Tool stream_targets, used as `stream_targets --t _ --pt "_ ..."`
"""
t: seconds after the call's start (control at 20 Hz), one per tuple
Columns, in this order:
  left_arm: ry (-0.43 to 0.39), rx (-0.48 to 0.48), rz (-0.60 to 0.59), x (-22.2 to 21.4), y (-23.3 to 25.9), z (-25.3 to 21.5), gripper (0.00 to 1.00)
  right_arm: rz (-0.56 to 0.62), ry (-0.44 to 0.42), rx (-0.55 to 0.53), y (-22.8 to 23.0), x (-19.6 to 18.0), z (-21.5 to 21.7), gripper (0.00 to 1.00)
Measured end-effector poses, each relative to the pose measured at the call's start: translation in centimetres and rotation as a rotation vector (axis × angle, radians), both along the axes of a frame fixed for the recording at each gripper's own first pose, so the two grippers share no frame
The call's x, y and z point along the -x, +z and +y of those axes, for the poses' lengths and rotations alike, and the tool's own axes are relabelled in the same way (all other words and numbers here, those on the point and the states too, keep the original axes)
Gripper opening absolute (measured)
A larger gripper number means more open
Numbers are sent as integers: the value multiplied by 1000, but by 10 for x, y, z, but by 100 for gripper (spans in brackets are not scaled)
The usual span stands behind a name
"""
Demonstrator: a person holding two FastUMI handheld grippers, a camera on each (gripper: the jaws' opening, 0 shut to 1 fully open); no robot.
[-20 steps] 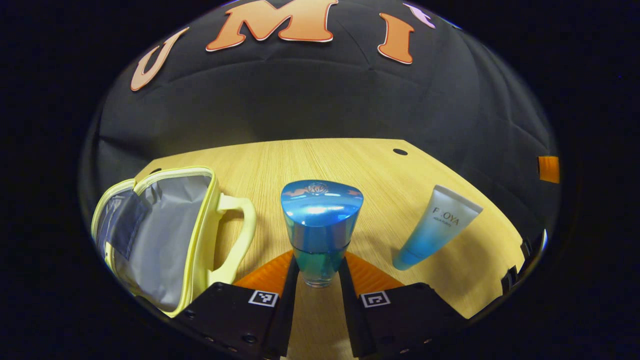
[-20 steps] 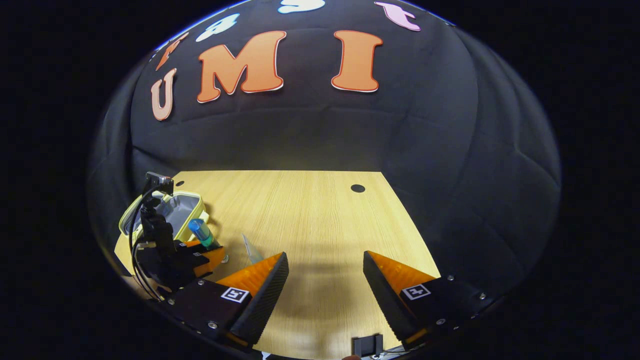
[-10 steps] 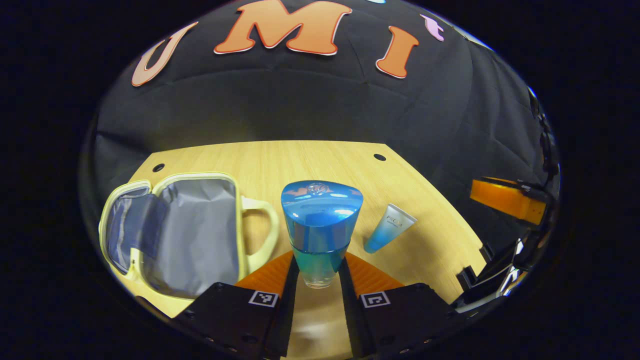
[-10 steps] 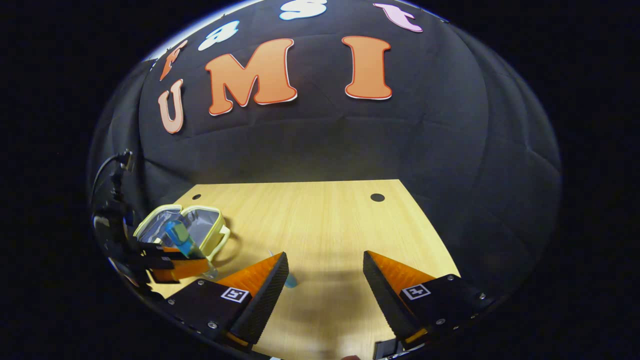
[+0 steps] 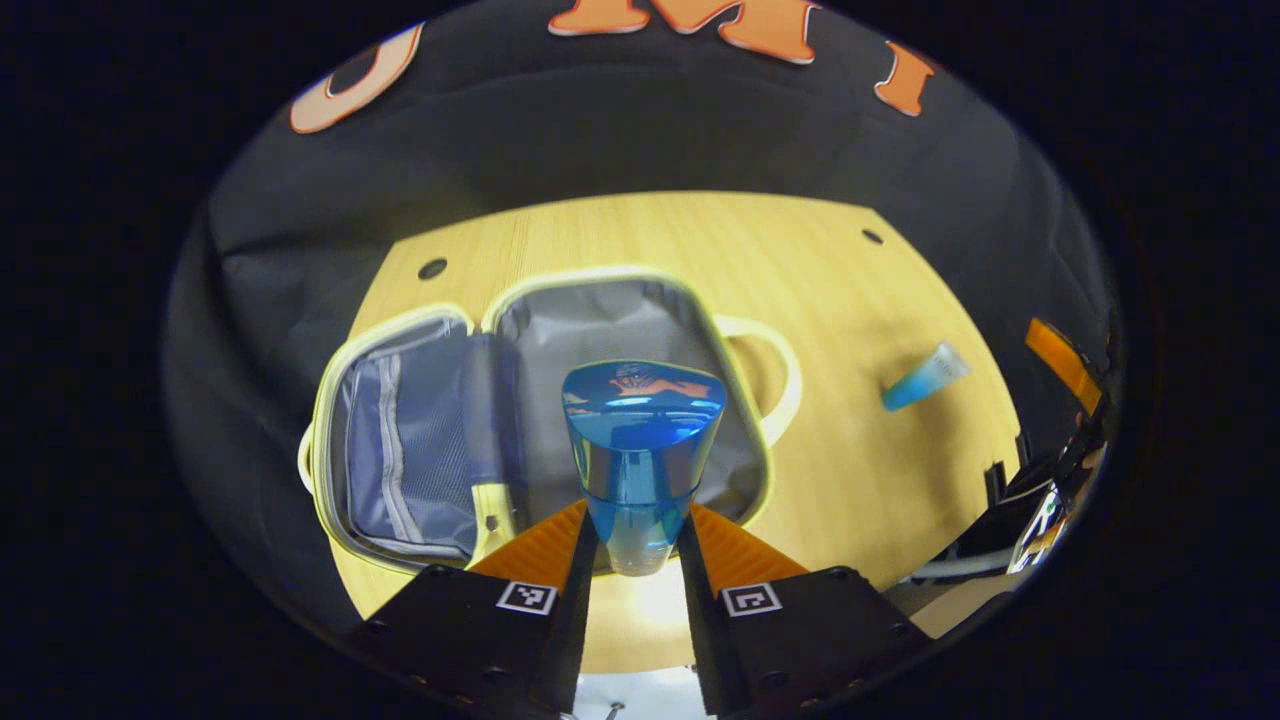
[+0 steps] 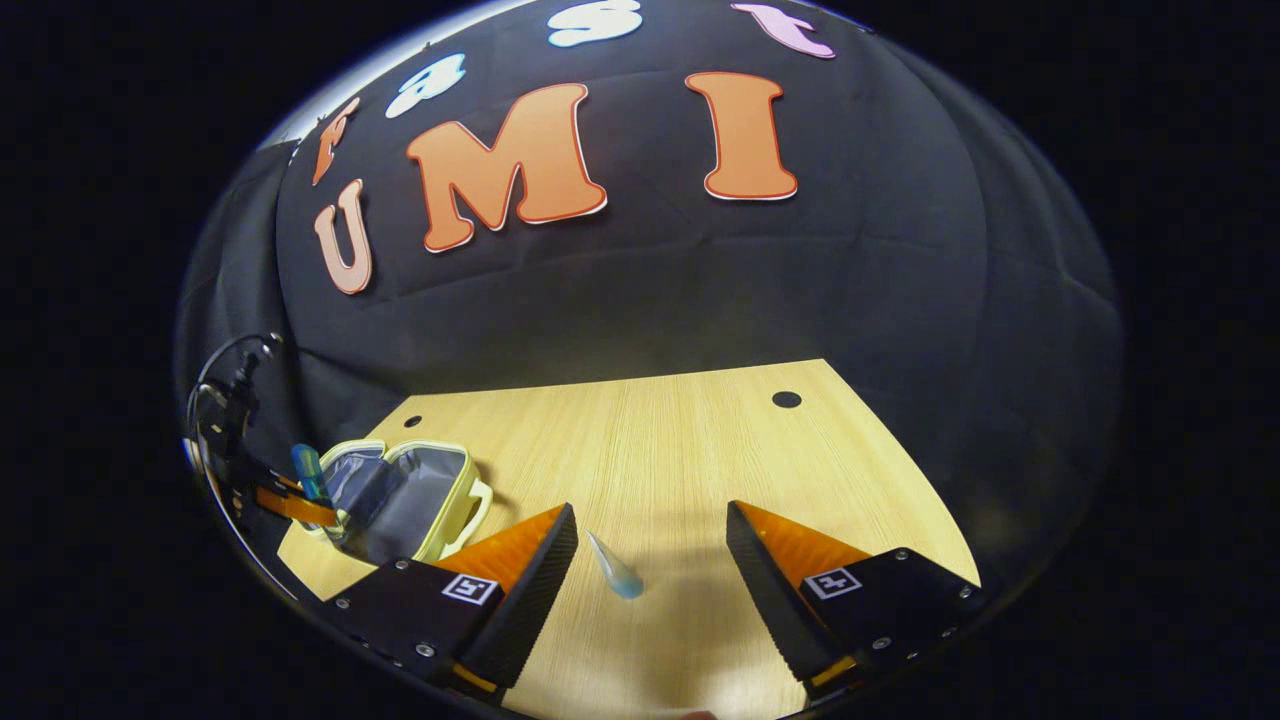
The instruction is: First open the suitcase, pack the skin care products into it, and then close the suitcase.
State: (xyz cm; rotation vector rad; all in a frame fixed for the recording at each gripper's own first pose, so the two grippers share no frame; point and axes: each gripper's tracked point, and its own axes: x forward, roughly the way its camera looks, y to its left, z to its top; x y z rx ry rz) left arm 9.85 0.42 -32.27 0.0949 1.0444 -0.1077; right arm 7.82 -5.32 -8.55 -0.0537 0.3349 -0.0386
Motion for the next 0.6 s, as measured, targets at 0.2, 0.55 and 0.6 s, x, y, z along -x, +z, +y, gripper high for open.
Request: stream_targets --t 0.2,0.55,0.6 --pt "34 -4 84 -25 -25 16 45 3 -46 -4 -1 4 -5 95" --pt "54 -47 166 -61 -63 19 47 39 -118 -18 -12 12 -13 95" --pt "56 -41 158 -67 -65 19 45 43 -119 -19 -13 12 -12 95"
